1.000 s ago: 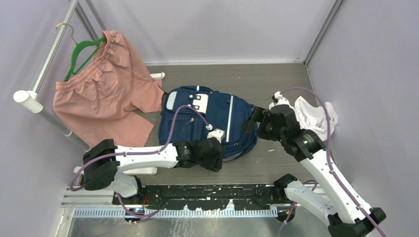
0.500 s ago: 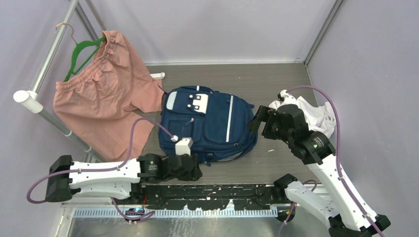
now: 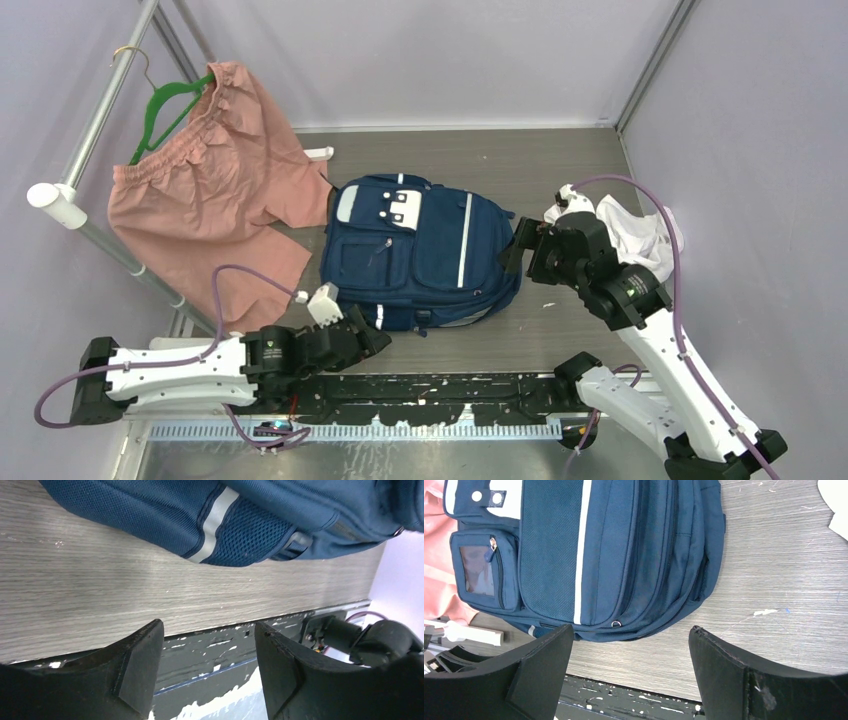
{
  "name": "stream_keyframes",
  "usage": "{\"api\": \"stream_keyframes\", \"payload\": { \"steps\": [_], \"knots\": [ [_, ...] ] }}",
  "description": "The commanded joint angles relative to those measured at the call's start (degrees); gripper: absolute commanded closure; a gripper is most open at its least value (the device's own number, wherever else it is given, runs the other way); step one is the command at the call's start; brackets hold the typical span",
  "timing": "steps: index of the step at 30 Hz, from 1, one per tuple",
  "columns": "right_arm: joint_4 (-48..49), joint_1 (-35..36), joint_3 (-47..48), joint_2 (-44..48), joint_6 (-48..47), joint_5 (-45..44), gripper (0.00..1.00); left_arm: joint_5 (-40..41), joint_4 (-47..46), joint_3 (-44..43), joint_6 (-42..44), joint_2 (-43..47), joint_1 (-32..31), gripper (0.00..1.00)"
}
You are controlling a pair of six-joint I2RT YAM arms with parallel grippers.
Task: Pack the student bag
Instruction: Adjust the student bag at the center of the board, then zip the student bag at the center of the board.
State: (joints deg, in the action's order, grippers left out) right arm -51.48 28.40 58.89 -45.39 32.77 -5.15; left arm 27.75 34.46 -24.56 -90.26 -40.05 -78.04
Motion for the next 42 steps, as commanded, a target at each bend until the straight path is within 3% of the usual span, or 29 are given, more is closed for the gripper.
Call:
{"api": "stream_keyframes", "payload": {
  "steps": [1,6,10,15,18,21,23,25,27,29,31,32,38,42],
  "knots": [
    [3.73,0.09,-1.11,0.19,0.05,1.45,0.09,6.64,-5.13,0.88,-6.08,-1.34,-0.27,0.33],
    [4.15,0.13,-1.21,-0.67,0.44,2.16,0.09,11.61,-15.96,2.14,-9.45,-8.27,-0.27,0.34],
    [4.03,0.13,-1.62,-0.41,0.69,2.29,0.09,13.81,-17.16,0.12,-12.18,-13.68,-0.27,0.34],
    [2.93,0.05,-2.58,-0.75,-1.01,4.27,0.11,17.93,-27.35,4.89,-12.67,-14.52,-0.19,0.36],
    [2.37,0.62,-2.21,-0.98,-4.09,9.84,0.13,19.44,-29.6,6.77,-14.64,-14.49,-0.25,0.38],
    [4.73,7.1,-2.19,-0.92,-4.78,14.39,0.14,21.19,-29.16,7.15,-14.8,-13.89,-0.12,0.4],
    [5.07,20.34,-1.18,-3.45,-3.06,7.16,0.13,22.39,-28.69,7.6,-15.36,-13.34,0.13,0.43],
    [6.08,36.09,-1.21,-7.31,-0.65,-7.86,0.1,22.76,-28.61,8.04,-15.52,-12.9,0.77,0.49],
    [6.55,45.4,-1.07,-13.12,2.56,-18.18,0.09,22.95,-27.54,7.91,-15.54,-12.46,1.44,0.58],
    [8.36,48.29,-2.02,-18.33,4.88,-21.46,0.09,23.1,-25.73,7.55,-15.61,-11.66,2.41,0.74],
    [12.95,49.32,-4.84,-19.76,6.5,-24.08,0.1,23.14,-24.17,7.09,-15.03,-9.79,3.22,0.96],
    [15.74,49.48,-6.62,-19.94,7.35,-25.25,0.12,23.24,-23.28,6.74,-14.41,-8.86,3.38,1.0],
    [33.48,51.68,-14.44,-25.62,14.03,-34.69,0.2,23.39,-20.13,4.3,-10.8,-3.48,3.68,1.0],
    [39.29,54.64,-14.16,-32.34,16.16,-42.37,0.2,22.78,-20.2,1.33,-5.77,-2.9,3.62,1.0]
  ]
}}
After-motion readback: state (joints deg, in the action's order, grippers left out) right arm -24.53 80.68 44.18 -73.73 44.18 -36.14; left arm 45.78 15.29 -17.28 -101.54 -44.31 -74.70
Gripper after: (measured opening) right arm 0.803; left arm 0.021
